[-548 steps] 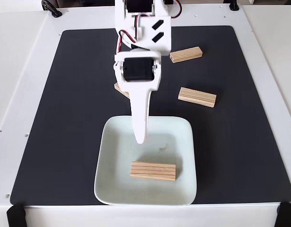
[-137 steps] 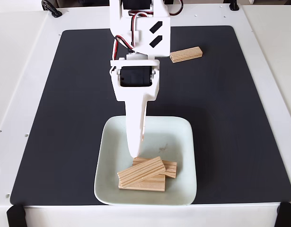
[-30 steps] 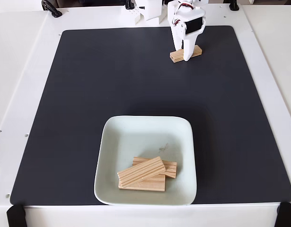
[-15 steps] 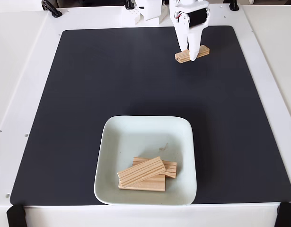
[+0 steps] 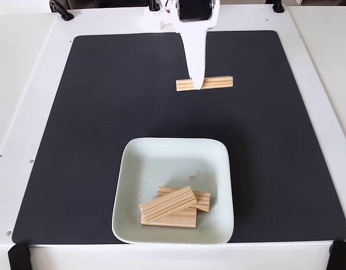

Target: Pick up the wooden block and place them on the plate.

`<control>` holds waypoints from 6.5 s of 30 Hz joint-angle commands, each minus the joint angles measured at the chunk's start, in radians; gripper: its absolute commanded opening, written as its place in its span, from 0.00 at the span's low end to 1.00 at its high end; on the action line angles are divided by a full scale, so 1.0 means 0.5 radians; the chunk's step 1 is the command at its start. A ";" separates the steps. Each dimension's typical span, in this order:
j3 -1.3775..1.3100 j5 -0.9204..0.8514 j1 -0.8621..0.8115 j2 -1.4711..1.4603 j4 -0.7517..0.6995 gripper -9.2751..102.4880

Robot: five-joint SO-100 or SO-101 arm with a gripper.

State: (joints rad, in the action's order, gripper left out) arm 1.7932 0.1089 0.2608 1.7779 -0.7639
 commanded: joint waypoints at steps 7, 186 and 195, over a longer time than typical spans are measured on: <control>-0.966 -0.034 -0.202 -0.884 0.031 0.08; 2.737 -0.110 -0.141 3.181 -0.021 0.08; 2.737 -0.110 -0.141 3.181 -0.021 0.08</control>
State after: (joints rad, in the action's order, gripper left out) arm 3.1631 0.0629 0.1841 3.3671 -0.7701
